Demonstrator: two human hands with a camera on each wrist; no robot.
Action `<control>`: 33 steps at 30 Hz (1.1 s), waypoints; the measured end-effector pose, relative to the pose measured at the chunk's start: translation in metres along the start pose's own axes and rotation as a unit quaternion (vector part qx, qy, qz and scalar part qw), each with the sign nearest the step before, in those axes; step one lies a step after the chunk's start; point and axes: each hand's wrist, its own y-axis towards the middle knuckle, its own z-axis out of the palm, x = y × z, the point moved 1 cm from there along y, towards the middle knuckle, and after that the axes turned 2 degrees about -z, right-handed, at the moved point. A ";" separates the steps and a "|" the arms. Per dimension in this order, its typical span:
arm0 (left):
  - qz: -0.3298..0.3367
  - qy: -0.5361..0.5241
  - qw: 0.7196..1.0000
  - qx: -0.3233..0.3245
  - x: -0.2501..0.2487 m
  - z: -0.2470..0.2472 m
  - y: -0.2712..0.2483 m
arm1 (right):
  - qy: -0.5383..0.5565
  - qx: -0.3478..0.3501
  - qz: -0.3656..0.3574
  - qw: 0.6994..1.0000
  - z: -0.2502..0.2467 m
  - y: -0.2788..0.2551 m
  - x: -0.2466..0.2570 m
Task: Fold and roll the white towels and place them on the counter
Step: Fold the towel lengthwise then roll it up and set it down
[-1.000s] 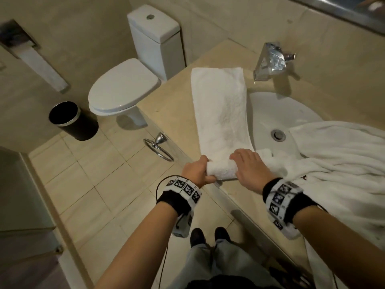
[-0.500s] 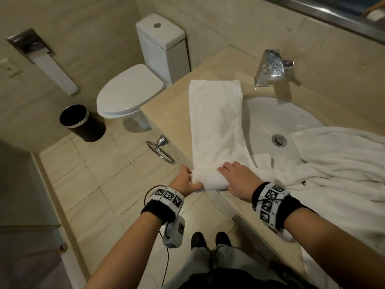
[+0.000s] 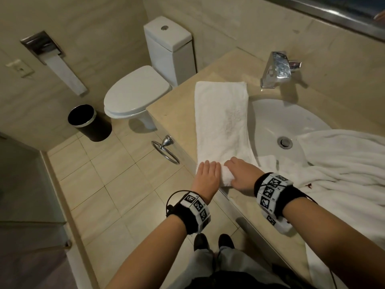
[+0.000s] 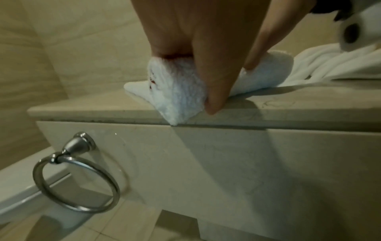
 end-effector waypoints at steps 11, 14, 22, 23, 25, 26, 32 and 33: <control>0.030 -0.013 0.989 0.146 0.003 -0.022 0.029 | -0.194 -0.093 -0.044 0.976 0.024 -0.035 -0.028; 0.022 -0.020 0.984 0.176 0.009 -0.021 0.027 | -0.171 -0.083 -0.054 0.980 0.022 -0.036 -0.019; -0.002 -0.058 0.981 0.183 0.013 -0.019 0.015 | -0.087 -0.018 -0.013 0.996 0.005 -0.032 0.006; -0.003 -0.054 0.983 0.176 0.014 -0.019 0.013 | -0.084 -0.009 -0.013 0.996 0.000 -0.029 0.007; 0.003 -0.022 0.988 0.155 0.012 -0.020 0.006 | -0.076 0.018 -0.012 0.997 -0.009 -0.023 0.009; 0.009 -0.004 0.990 0.142 0.010 -0.020 0.003 | -0.071 0.035 -0.009 0.997 -0.013 -0.020 0.010; -0.030 0.019 0.993 0.117 -0.001 -0.025 -0.004 | -0.048 0.066 0.007 0.997 -0.021 -0.009 0.009; -0.032 0.011 0.993 0.114 0.000 -0.029 0.000 | -0.056 0.055 0.003 0.997 -0.019 -0.011 0.008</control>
